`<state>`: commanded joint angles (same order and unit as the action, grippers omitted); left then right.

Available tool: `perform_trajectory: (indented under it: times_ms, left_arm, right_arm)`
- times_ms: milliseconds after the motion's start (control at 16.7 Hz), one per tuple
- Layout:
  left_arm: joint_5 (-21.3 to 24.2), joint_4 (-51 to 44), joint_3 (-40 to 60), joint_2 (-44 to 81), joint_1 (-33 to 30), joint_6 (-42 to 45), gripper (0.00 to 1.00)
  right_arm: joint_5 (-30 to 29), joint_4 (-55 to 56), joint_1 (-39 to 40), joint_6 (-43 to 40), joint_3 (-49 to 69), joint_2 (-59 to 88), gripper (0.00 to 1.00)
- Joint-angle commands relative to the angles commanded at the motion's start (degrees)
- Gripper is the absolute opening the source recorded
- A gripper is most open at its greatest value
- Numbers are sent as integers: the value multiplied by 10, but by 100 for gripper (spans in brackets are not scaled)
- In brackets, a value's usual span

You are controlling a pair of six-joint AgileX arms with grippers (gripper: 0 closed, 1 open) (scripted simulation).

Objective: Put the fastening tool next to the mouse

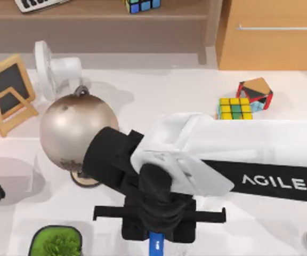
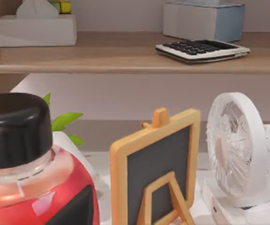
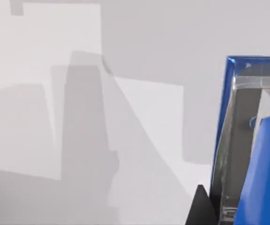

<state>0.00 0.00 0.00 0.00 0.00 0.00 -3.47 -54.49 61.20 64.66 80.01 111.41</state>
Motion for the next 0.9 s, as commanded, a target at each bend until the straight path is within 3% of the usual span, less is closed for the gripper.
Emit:
perform_trajectory:
  times_ms: [600, 900]
  left_arm:
    - [0, 0, 0, 0, 0, 0, 100]
    - [0, 0, 0, 0, 0, 0, 100]
  right_arm:
    - [23, 4, 18, -20, 7, 47, 0]
    - [36, 5, -18, -56, 7, 28, 0]
